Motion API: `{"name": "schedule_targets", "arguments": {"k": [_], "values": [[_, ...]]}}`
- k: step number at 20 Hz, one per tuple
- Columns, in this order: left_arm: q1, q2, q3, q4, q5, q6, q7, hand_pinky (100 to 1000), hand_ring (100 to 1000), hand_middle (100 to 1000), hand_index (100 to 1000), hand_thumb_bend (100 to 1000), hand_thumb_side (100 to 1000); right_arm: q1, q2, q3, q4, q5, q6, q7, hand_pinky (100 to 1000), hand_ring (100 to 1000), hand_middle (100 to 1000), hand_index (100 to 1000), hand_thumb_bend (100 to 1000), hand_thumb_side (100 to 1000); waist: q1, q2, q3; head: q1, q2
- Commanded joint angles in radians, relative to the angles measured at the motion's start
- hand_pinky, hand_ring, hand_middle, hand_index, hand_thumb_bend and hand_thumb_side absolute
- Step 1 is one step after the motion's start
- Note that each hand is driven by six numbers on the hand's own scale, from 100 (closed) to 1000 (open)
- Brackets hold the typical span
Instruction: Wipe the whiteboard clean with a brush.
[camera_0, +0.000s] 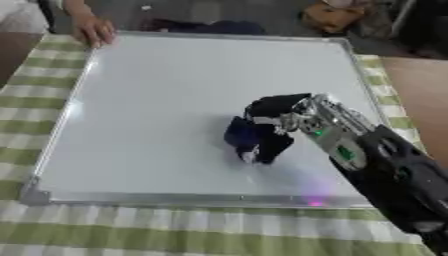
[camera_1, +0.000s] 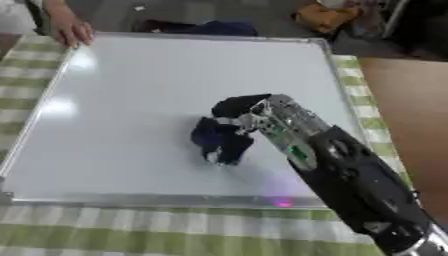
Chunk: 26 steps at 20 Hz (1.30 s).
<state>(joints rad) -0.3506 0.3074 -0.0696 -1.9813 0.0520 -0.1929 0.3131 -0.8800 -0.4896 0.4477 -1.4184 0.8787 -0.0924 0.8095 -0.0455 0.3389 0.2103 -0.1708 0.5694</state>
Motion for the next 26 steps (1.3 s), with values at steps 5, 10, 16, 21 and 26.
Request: {"name": "schedule_targets", "arguments": {"k": [5, 10, 16, 21, 26], "values": [[-0.007, 0.01, 0.0, -0.019, 0.002, 0.0, -0.003, 635, 797, 781, 683, 170, 1000, -0.024, -0.015, 0.018, -0.031, 0.006, -0.054, 0.031, 572, 683, 432, 636, 100, 595, 0.0, -0.023, 0.004, -0.006, -0.004], [-0.008, 0.012, 0.0, -0.019, 0.002, 0.0, -0.003, 634, 797, 781, 683, 170, 1000, -0.021, -0.022, 0.029, -0.026, 0.021, -0.116, 0.058, 606, 723, 476, 504, 100, 614, 0.001, -0.023, 0.003, -0.005, -0.005], [-0.009, 0.011, 0.0, -0.019, 0.002, 0.0, -0.003, 634, 797, 781, 683, 170, 1000, -0.019, -0.024, 0.027, -0.023, 0.026, -0.152, 0.05, 616, 729, 506, 189, 234, 682, 0.003, -0.024, 0.006, -0.006, -0.006], [-0.009, 0.012, 0.0, -0.019, 0.003, 0.0, -0.004, 634, 797, 781, 683, 170, 1000, -0.016, -0.029, 0.027, -0.032, 0.023, -0.17, 0.042, 620, 744, 577, 161, 235, 685, 0.003, -0.025, 0.005, -0.004, -0.007], [-0.009, 0.012, 0.0, -0.019, 0.003, 0.0, -0.004, 633, 797, 781, 682, 170, 1000, -0.016, -0.035, 0.021, -0.048, 0.029, -0.173, 0.039, 635, 771, 692, 100, 266, 685, 0.004, -0.025, 0.005, -0.003, -0.008]]}}
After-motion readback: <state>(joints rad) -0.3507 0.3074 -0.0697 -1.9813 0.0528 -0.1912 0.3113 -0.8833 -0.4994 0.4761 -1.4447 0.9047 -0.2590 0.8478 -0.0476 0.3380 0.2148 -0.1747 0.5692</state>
